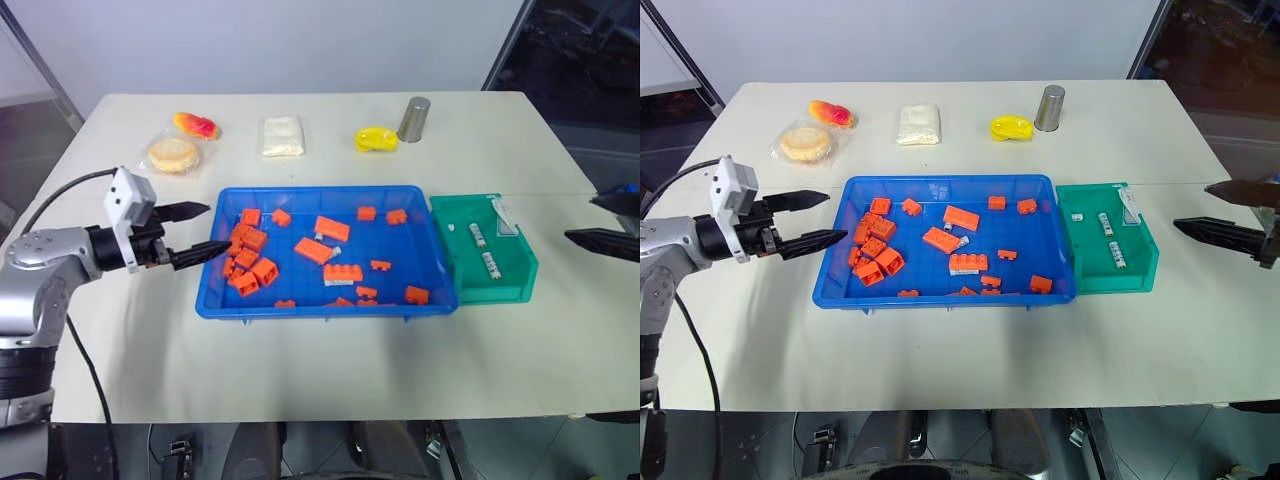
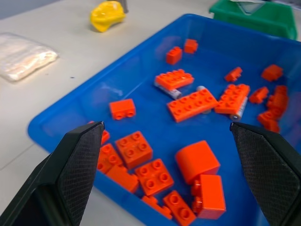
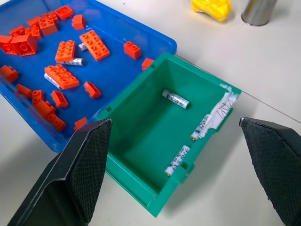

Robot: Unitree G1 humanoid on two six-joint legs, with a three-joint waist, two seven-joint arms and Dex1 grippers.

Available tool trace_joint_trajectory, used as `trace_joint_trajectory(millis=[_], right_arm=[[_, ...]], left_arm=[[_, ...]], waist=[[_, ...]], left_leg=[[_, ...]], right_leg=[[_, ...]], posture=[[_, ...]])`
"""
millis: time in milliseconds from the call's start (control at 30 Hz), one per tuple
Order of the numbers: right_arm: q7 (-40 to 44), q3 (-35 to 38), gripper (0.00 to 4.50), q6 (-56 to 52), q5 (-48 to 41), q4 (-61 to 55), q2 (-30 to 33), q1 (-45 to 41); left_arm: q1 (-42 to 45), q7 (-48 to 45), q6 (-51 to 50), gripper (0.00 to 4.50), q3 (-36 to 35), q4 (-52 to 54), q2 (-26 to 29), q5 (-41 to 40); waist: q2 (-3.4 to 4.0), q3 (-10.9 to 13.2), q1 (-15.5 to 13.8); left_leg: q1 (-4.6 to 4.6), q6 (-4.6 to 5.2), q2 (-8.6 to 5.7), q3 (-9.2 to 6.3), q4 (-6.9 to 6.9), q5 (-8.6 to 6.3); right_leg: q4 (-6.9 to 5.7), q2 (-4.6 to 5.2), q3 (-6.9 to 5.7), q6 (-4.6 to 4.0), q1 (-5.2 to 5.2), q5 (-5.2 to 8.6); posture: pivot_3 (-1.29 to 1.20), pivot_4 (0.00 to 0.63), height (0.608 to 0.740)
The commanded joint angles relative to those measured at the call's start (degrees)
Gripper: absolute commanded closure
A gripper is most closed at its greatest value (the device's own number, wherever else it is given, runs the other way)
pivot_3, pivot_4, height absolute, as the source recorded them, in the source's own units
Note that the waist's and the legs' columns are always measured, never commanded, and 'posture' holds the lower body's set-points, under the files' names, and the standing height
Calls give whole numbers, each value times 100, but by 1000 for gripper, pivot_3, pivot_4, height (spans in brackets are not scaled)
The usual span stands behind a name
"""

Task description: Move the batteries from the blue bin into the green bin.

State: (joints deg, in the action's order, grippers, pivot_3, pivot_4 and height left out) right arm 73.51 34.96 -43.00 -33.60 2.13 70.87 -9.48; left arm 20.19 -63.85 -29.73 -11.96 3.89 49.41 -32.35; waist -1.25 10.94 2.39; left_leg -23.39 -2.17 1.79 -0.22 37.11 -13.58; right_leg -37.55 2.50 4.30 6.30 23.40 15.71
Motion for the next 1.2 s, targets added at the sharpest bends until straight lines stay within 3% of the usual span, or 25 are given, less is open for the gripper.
trace_joint_trajectory(millis=[33, 1200], right_arm=[[-31, 183, 36, -9, -141, -142, 21, -68], [-717, -776, 36, 316, -136, -55, -412, -1099]], left_arm=[[-32, -108, 1, 0, -27, 215, 145, -30], [-176, 188, 88, 0, -176, 364, 90, 10]], waist=[[0, 0, 0], [0, 0, 5]], left_leg=[[0, 0, 0, 0, 0, 0], [0, 1, 1, 0, -1, 0]], right_leg=[[0, 0, 0, 0, 0, 0], [1, 1, 0, 0, 1, 0]], posture=[[0, 150, 740], [0, 150, 740]])
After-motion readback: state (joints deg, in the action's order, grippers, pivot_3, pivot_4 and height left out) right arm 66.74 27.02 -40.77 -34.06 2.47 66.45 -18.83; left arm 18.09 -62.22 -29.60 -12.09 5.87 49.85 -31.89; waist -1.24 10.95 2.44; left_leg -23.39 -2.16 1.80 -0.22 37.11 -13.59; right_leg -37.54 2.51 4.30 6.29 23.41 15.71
